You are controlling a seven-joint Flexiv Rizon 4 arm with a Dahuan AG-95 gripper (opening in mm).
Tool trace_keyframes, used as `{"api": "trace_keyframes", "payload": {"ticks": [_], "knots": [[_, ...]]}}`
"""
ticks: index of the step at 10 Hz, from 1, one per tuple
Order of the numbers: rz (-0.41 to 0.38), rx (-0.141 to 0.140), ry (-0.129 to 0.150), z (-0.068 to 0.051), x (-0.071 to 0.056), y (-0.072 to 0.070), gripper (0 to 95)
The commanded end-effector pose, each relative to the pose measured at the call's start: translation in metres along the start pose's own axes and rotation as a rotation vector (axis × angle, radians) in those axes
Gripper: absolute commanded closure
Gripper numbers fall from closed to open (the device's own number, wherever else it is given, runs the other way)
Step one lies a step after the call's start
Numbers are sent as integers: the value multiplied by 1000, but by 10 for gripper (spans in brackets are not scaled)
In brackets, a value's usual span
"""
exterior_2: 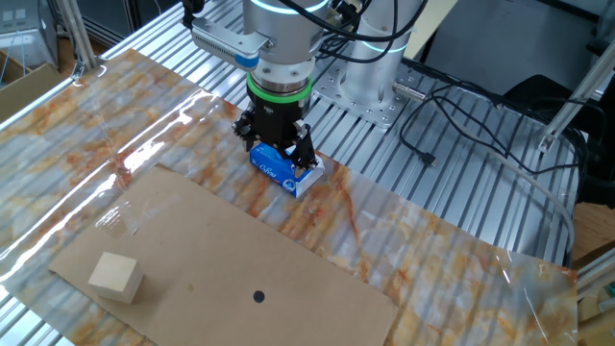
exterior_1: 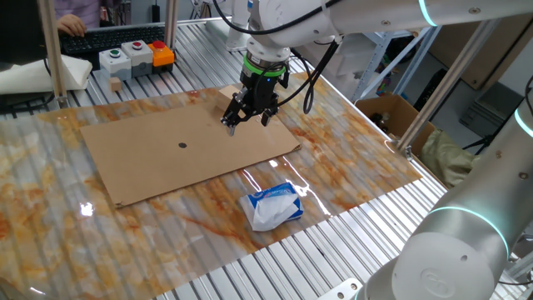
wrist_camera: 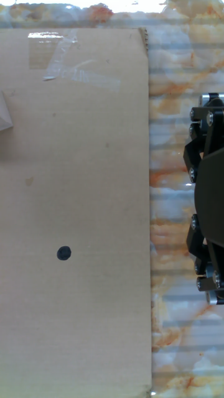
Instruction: Hold a small block with the gripper and sweep it from left to right on the table
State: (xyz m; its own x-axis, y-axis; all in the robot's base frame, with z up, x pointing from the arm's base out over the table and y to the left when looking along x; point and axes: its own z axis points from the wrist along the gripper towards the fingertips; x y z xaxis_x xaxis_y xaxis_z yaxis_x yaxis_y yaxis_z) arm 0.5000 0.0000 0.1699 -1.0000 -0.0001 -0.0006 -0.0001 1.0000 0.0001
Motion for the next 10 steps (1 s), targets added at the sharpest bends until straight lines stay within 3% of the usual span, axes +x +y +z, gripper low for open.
{"api": "trace_keyframes", "payload": {"ticks": [1, 3, 8, 10], "knots": [[653, -26, -30, 0, 0, 0, 950], [667, -49, -16, 2, -1, 1, 950], [634, -49, -16, 6, -5, 2, 950], [623, -52, -15, -1, -18, -1, 950]]}}
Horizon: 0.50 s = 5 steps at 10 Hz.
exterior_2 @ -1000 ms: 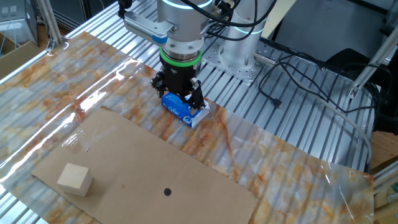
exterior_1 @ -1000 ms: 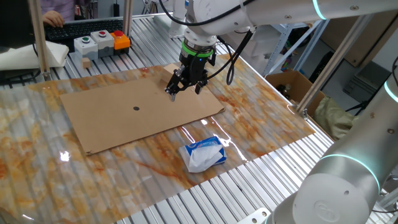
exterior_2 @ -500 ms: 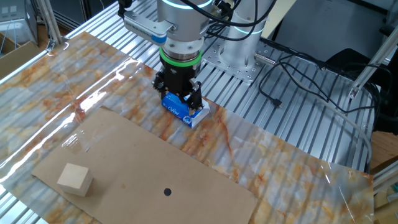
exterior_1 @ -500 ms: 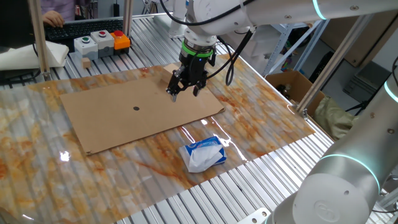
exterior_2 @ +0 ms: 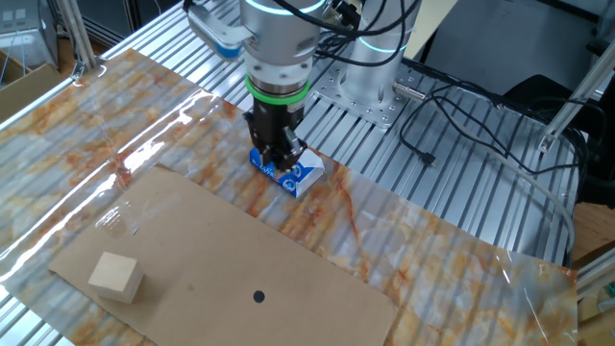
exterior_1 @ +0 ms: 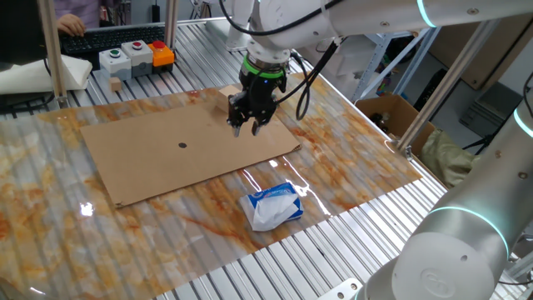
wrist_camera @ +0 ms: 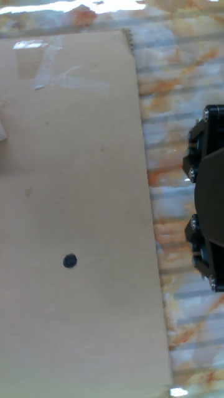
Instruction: Hold a small block with the gripper and sweep it from left to right on the table
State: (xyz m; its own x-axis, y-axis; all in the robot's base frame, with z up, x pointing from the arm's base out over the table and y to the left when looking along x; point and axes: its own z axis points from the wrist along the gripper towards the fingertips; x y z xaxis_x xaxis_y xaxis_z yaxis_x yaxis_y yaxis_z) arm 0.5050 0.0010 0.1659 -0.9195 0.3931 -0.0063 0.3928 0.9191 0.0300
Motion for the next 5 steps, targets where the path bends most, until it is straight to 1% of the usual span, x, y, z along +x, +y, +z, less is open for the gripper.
{"api": "trace_keyframes", "payload": {"ticks": [1, 5], "knots": [[211, -27, 1, -7, -20, 4, 950], [172, -25, -1, -6, -52, 6, 950]]}}
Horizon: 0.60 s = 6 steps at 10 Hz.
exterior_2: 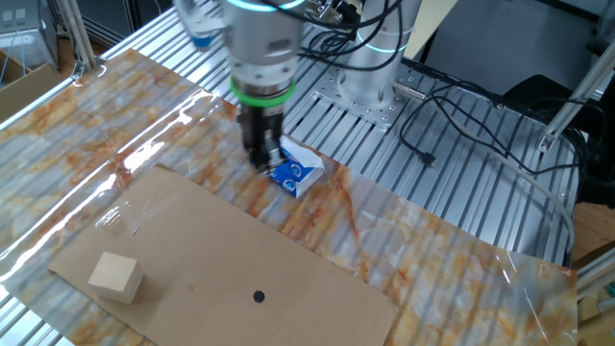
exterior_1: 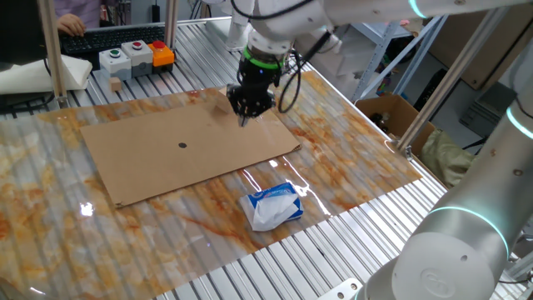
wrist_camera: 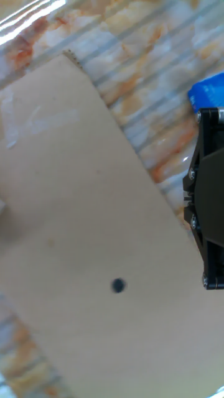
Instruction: Hold a small block with the gripper and sweep it from left to right on the table
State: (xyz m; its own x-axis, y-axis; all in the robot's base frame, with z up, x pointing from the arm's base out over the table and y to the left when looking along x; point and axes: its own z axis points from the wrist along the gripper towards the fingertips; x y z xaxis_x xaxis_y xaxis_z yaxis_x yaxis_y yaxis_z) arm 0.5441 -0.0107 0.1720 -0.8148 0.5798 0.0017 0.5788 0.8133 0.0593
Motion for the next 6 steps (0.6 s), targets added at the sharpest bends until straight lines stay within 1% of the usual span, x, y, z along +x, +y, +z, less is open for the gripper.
{"api": "trace_keyframes", "payload": {"ticks": [1, 4, 6], "knots": [[-55, 5, 1, 0, -22, 7, 950], [-92, 12, 8, -1, -43, 11, 950], [-112, 15, 12, 1, -62, 14, 950]]}}
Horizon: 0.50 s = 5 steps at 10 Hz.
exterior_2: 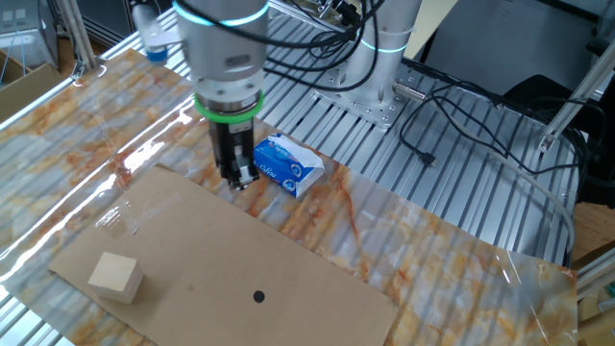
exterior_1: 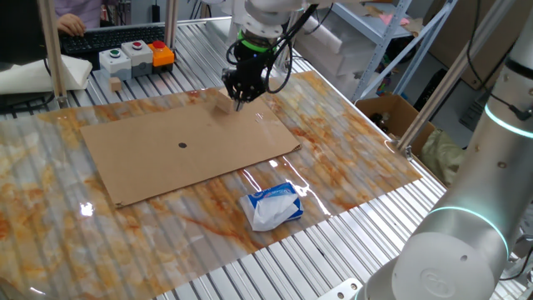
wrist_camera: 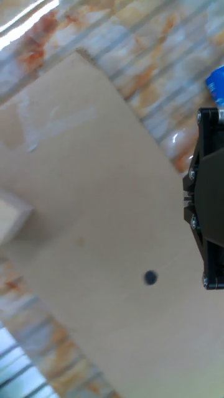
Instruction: Hold a small block with the gripper and sweep it from left to right on the table
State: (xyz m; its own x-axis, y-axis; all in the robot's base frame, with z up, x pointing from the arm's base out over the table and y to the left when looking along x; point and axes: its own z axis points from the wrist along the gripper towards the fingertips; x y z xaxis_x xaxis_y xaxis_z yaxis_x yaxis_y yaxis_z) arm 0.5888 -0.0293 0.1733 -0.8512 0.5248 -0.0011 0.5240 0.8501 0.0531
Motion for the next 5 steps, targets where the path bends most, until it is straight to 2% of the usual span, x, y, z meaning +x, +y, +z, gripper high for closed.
{"api": "trace_keyframes", "payload": {"ticks": [1, 3, 5], "knots": [[-49, 9, 12, 2, -19, 3, 950], [-67, 13, 17, 3, -38, 2, 950], [-94, 19, 22, 5, -46, 0, 950]]}}
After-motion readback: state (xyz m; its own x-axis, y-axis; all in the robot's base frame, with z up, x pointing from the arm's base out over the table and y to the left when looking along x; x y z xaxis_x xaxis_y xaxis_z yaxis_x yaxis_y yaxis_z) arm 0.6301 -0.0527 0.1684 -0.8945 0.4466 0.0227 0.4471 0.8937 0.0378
